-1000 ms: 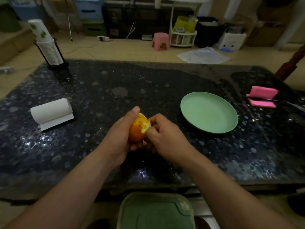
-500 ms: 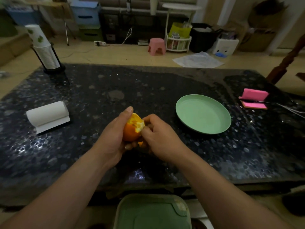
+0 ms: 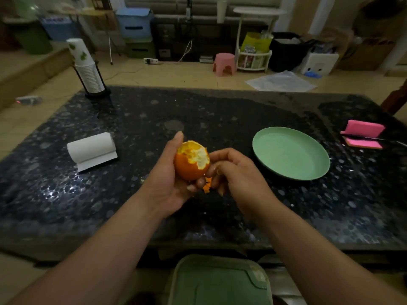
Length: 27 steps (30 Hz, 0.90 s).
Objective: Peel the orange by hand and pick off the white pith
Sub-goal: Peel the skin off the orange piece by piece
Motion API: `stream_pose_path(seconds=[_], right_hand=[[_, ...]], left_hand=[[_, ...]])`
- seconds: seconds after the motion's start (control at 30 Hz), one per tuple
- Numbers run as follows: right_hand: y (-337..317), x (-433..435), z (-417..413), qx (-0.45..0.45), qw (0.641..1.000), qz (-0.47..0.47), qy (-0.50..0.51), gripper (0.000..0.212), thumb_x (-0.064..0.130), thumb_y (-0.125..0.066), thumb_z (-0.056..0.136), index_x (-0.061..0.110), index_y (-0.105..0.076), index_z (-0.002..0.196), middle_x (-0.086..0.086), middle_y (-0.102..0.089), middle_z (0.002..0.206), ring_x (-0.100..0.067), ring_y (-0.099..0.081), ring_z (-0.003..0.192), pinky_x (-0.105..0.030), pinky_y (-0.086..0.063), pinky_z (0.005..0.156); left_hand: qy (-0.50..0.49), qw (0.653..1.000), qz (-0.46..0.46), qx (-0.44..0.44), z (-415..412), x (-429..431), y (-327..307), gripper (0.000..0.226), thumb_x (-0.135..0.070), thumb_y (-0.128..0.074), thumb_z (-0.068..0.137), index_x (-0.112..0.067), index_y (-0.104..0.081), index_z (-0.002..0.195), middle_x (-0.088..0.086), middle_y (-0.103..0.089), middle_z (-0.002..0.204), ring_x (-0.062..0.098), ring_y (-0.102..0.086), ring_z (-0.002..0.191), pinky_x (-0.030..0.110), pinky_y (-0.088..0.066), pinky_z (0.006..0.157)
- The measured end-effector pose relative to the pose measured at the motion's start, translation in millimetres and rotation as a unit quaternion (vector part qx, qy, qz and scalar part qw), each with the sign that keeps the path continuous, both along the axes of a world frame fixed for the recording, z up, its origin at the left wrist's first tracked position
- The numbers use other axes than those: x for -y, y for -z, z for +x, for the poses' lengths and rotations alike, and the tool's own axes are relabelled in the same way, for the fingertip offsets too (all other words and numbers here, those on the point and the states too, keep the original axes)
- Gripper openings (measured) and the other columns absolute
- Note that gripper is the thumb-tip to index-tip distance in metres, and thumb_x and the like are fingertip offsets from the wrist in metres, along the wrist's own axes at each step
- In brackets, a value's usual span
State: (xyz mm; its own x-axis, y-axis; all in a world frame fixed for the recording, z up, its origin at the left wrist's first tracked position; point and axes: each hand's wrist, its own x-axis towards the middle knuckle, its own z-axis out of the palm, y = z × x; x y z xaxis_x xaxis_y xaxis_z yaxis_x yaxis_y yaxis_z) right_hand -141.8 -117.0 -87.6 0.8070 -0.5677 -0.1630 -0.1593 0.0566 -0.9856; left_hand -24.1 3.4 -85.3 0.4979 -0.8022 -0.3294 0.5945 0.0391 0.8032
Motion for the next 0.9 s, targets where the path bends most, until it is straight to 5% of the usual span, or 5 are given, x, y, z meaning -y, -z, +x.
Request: stream_pose_path(seconds=[0.17,0.4,0.53,0.77,0.9], right_hand=[[17.7,5.6,11.2,-0.062,0.992,-0.107,0.026,0.023,0.017,-0.052,0.108,0.027,-0.073,0.107,0.001,-0.077,0.097,-0.021,-0.075,0.09,-0.035,-0.066,0.07],[11.6,2.1,10.0,-0.036,0.975,-0.221,-0.014,0.017,0.033,-0.063,0.106,0.026,-0.076,0.117,0.01,-0.073,0.101,-0.001,-0.069,0.086,-0.009,-0.051,0.061],[7.7,0.2,8.7,-0.02,0.974,-0.223,-0.018,0.013,0.035,-0.073,0.099,0.026,-0.076,0.108,0.008,-0.076,0.091,-0.005,-0.072,0.08,-0.012,-0.053,0.061],[5.9,4.3,0.5,-0.032,0.956,-0.291,-0.028,0.006,0.033,-0.073,0.099,0.031,-0.075,0.104,0.016,-0.075,0.085,0.0,-0.071,0.078,-0.014,-0.054,0.063],[4.5,1.4,-3.9,-0.042,0.933,-0.357,-0.024,0.008,0.034,-0.073,0.094,0.031,-0.071,0.101,0.016,-0.074,0.083,0.0,-0.07,0.078,-0.029,-0.06,0.073]], left_hand=[[-0.049,0.996,0.072,0.001,5.1,-1.3,6.1,0.071,-0.072,-0.06,0.091,-0.009,-0.07,0.121,0.019,-0.073,0.102,0.025,-0.063,0.063,0.023,-0.046,0.042],[-0.037,0.994,0.103,-0.018,15.1,-4.8,12.8,0.067,-0.075,-0.054,0.093,-0.014,-0.076,0.11,0.013,-0.075,0.099,0.025,-0.065,0.064,0.021,-0.045,0.04],[-0.016,0.993,0.114,0.002,15.8,-3.4,10.6,0.064,-0.076,-0.051,0.094,-0.016,-0.074,0.1,0.01,-0.073,0.086,0.024,-0.061,0.057,0.025,-0.04,0.047],[0.014,0.992,0.117,0.041,15.2,-5.5,8.9,0.067,-0.073,-0.05,0.097,-0.012,-0.071,0.116,0.014,-0.07,0.091,0.025,-0.06,0.063,0.024,-0.042,0.04],[0.004,0.993,0.109,0.046,6.2,-4.3,7.9,0.057,-0.063,-0.045,0.102,-0.013,-0.069,0.113,0.014,-0.07,0.088,0.023,-0.06,0.058,0.023,-0.044,0.041]])
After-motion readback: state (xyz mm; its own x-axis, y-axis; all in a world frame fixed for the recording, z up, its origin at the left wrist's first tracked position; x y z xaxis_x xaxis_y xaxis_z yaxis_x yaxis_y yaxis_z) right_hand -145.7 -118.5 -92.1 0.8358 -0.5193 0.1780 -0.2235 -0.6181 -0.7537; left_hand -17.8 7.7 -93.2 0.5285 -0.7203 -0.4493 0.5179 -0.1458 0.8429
